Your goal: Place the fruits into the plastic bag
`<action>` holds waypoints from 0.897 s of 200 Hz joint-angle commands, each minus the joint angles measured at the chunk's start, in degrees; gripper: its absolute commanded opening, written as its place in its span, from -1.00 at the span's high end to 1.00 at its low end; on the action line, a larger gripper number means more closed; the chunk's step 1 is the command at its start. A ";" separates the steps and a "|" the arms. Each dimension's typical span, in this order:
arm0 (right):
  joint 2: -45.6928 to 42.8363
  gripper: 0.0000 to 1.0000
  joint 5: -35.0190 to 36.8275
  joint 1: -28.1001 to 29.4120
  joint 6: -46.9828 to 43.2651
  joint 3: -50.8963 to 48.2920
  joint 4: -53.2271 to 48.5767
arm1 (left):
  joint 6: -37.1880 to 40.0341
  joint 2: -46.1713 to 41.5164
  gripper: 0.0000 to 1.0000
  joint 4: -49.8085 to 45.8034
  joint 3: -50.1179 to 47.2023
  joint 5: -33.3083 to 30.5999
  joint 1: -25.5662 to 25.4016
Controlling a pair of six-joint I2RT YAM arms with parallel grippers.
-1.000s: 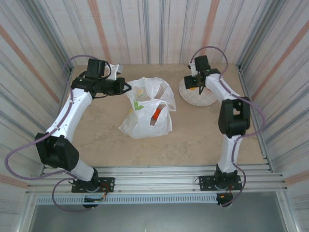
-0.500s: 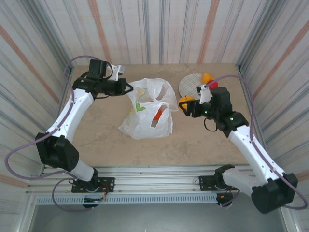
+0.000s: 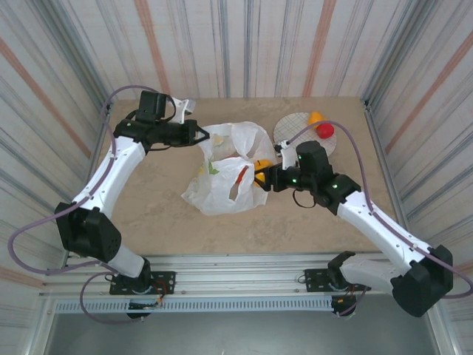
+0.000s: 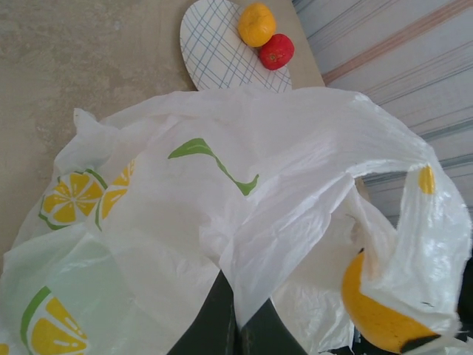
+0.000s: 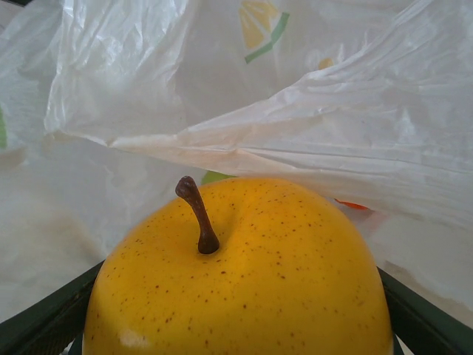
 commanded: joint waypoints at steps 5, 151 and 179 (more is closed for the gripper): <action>2.51 -0.10 4.79 0.96 2.07 -0.45 3.44 | -0.67 -1.41 1.00 1.24 -0.92 2.94 -0.22; 12.51 -0.22 8.29 11.60 -1.41 -8.53 23.25 | -1.72 -1.74 1.00 1.78 -1.40 1.22 -0.40; 18.00 -0.20 8.98 11.74 -0.41 -4.48 21.82 | -1.68 -1.75 1.00 1.88 -1.43 1.14 -0.38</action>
